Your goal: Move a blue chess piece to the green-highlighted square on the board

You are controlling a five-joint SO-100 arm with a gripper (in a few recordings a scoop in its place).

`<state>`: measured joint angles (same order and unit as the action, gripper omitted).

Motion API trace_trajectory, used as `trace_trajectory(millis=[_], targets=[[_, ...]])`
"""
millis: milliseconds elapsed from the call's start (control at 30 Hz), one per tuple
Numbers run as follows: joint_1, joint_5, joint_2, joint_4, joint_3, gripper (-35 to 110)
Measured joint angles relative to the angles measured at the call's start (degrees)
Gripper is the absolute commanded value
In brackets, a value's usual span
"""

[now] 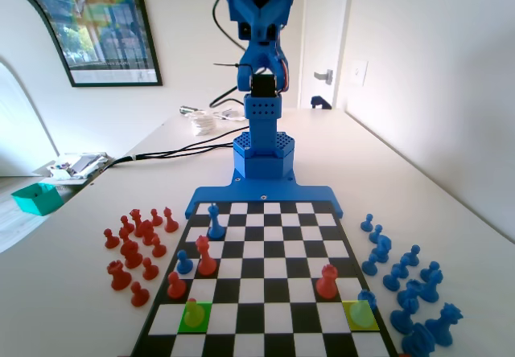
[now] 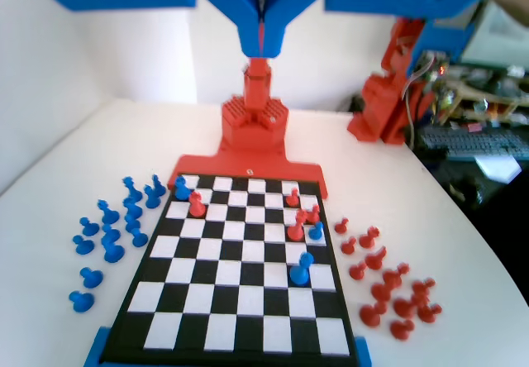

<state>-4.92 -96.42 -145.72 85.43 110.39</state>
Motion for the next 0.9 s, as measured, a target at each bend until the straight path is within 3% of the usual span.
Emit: trace_trajectory(millis=[533,900], targets=[[-9.5,12.1,40.4,-8.5,-17.0,1],[-11.8,24.3,69.3,-5.0,-40.7,1]])
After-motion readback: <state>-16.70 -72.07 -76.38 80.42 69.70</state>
